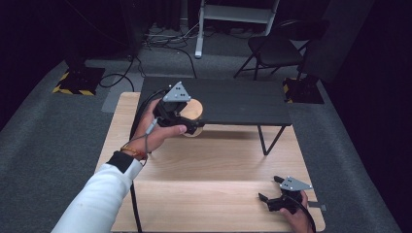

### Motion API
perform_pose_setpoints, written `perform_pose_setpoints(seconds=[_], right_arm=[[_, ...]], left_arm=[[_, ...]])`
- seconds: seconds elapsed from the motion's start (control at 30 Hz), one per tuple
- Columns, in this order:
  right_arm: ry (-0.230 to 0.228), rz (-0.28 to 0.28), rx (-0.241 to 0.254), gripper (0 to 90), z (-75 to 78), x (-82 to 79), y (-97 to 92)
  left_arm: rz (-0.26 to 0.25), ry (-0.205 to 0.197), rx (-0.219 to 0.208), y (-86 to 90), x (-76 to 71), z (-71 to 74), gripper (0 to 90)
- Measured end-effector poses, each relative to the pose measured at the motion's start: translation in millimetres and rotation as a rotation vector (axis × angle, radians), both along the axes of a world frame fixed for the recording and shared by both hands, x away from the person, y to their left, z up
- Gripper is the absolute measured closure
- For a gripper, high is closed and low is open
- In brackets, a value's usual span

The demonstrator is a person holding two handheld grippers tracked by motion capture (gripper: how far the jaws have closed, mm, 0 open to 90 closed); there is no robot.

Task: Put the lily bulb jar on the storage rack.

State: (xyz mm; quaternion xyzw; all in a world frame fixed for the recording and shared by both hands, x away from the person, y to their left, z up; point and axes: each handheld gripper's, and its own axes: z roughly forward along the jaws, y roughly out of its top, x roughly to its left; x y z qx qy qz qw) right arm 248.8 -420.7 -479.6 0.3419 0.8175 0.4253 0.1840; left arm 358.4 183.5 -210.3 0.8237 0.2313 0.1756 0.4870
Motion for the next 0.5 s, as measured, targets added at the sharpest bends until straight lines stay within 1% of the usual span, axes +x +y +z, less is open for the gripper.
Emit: perform_pose_setpoints(seconds=[0.07,0.13,0.17,0.23,0.3,0.37,0.5], right_arm=[[0.000,-0.001,0.001,0.0,-0.2,-0.1,0.1],[0.000,-0.001,0.001,0.0,-0.2,-0.3,0.1],[-0.001,-0.001,0.001,0.0,-0.2,-0.4,0.1],[-0.001,-0.001,0.000,0.0,-0.2,-0.5,0.0],[-0.001,-0.001,0.001,0.0,-0.2,-0.5,0.0],[-0.001,-0.001,0.001,0.0,-0.2,-0.4,-0.1],[-0.001,0.001,0.000,0.0,-0.2,-0.3,-0.3]], left_arm=[[0.001,-0.001,-0.003,-8.3,10.8,3.4,24.3],[0.005,-0.016,0.025,-19.6,20.5,8.1,24.3],[0.006,-0.020,0.027,-24.1,25.7,9.0,24.3],[0.008,-0.012,0.011,-31.3,37.4,9.0,24.2],[0.007,-0.023,0.018,-40.5,47.1,9.0,24.3],[0.002,-0.014,0.001,-47.8,58.5,6.7,24.3],[-0.002,-0.012,0.011,-66.3,76.6,5.2,24.3]])
